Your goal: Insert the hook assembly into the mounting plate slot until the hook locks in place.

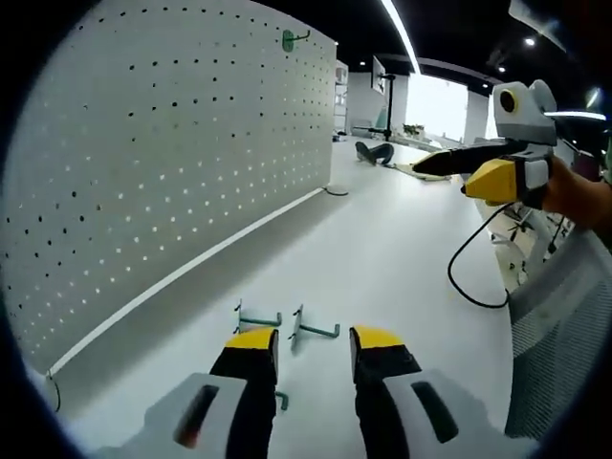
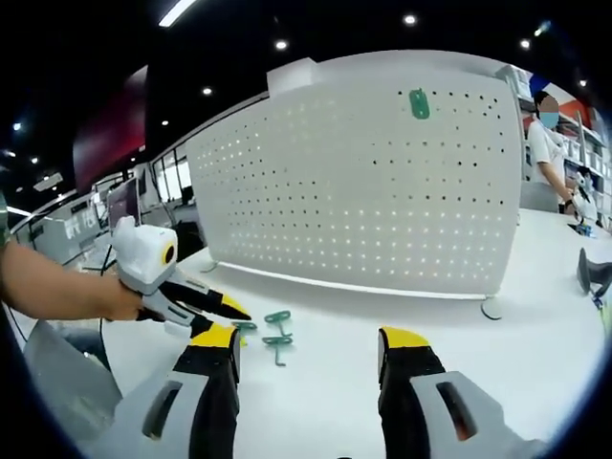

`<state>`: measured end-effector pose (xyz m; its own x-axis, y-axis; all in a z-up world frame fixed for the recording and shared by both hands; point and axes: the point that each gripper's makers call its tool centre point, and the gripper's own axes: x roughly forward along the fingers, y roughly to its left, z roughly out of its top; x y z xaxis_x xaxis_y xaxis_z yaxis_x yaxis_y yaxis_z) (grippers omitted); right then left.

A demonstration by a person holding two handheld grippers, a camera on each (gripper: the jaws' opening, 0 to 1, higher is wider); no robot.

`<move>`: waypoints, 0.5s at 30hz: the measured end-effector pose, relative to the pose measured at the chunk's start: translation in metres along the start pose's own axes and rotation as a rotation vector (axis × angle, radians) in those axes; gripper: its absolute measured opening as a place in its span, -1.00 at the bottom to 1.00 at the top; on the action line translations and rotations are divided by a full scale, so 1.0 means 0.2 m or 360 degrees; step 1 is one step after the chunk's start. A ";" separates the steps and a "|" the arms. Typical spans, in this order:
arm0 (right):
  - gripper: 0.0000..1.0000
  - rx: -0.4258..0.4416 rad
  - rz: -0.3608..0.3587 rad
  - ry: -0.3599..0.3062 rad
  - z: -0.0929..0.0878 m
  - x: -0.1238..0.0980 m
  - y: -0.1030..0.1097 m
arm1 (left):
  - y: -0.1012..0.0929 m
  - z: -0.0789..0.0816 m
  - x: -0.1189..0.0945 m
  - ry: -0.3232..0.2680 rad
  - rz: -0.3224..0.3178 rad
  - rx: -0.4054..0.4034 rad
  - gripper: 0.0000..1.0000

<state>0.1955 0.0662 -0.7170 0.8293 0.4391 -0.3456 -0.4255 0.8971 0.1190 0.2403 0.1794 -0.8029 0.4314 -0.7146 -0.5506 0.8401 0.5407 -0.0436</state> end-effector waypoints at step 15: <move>0.14 -0.0021 0.0101 0.0128 -0.09 0.04 0.05 | 0.04 -0.03 0.08 0.0081 -0.0008 0.0078 -0.49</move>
<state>0.1912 0.0780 -0.7363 0.7690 0.4890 -0.4116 -0.4811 0.8668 0.1310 0.2519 0.1743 -0.8181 0.4107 -0.6930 -0.5925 0.8578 0.5139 -0.0065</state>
